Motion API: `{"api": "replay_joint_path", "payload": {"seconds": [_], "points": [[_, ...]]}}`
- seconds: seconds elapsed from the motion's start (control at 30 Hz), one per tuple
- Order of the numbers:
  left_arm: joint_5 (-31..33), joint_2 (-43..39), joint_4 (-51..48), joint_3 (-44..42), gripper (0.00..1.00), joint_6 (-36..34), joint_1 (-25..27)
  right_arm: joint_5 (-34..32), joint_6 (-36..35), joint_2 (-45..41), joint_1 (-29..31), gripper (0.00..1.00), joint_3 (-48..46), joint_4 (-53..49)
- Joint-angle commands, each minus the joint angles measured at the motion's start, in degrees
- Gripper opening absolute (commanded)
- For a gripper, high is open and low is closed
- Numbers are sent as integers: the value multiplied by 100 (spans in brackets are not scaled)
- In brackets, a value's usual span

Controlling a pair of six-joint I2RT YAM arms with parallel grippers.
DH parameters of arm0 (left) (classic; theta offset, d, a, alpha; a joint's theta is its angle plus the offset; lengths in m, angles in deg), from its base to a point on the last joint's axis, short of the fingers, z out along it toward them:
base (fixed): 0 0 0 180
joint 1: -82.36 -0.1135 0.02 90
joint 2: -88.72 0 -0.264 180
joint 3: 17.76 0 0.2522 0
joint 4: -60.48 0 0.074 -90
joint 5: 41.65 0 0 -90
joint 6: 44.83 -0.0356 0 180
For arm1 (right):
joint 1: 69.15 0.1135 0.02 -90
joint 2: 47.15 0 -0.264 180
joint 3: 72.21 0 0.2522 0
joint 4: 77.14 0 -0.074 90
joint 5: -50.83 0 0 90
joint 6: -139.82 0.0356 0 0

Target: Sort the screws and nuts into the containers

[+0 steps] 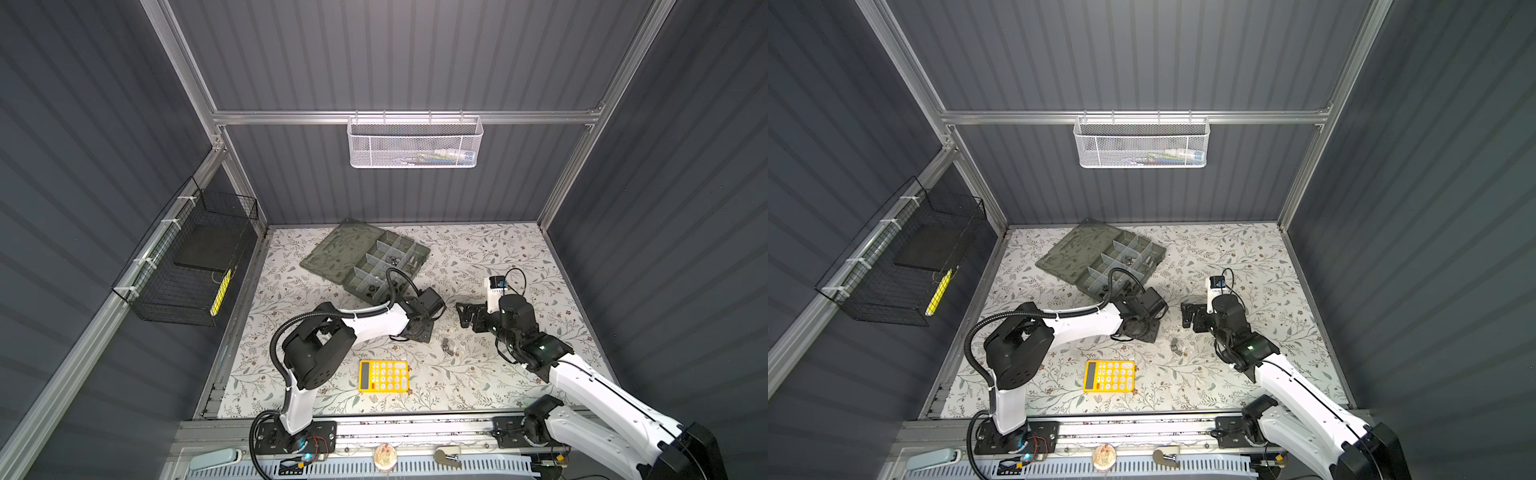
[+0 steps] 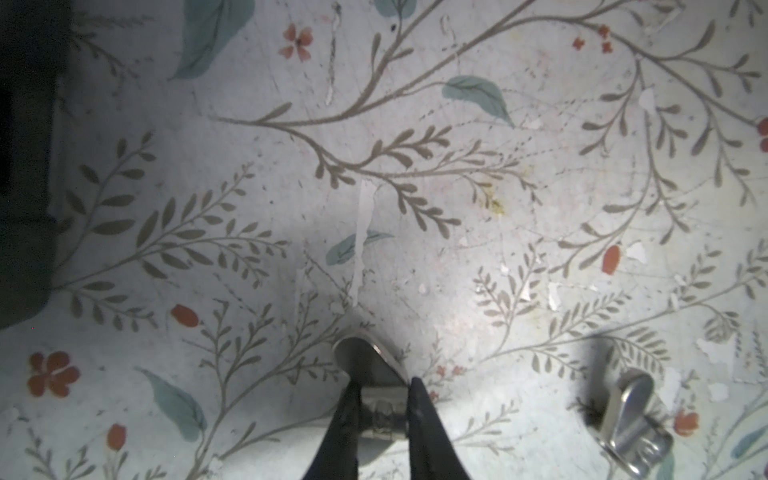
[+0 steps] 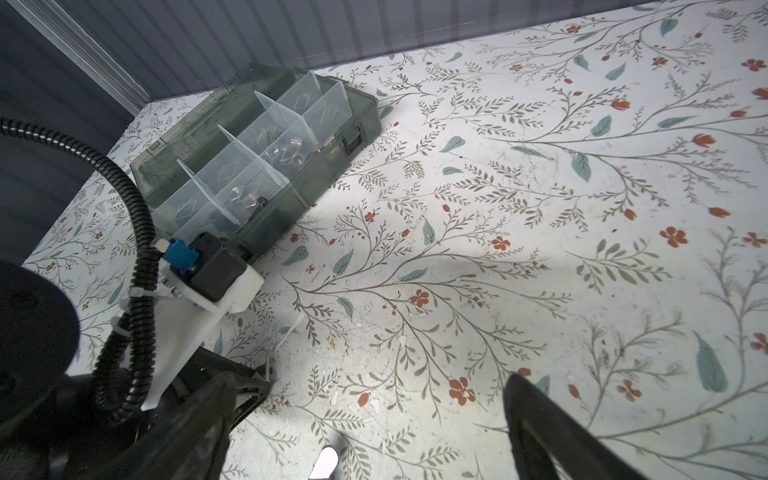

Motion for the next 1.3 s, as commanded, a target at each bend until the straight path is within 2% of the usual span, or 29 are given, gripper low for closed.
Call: {"api": "replay_joint_path", "payload": {"seconds": [0.0, 0.27, 0.5, 0.67, 0.83, 0.97, 1.27], "points": [[-294, -243, -253, 250, 21, -136, -229, 237, 56, 2, -24, 99, -44, 204], [-929, -503, -275, 517, 22, -199, -898, 820, 244, -226, -23, 99, -264, 722], [-1087, -560, -493, 1161, 21, -319, -1265, 977, 357, 80, -17, 99, 144, 465], [-1121, -746, -482, 931, 24, -306, -1266, 1029, 346, 157, -6, 99, 241, 375], [-1596, -987, -106, -41, 38, 59, -1183, 863, 351, 125, -12, 99, 12, 546], [-1519, -965, -1, -436, 50, 149, -900, 906, 370, 138, -11, 99, -28, 575], [-1559, -503, 307, -529, 55, 397, -569, 845, 326, 91, -12, 99, -60, 547]]}}
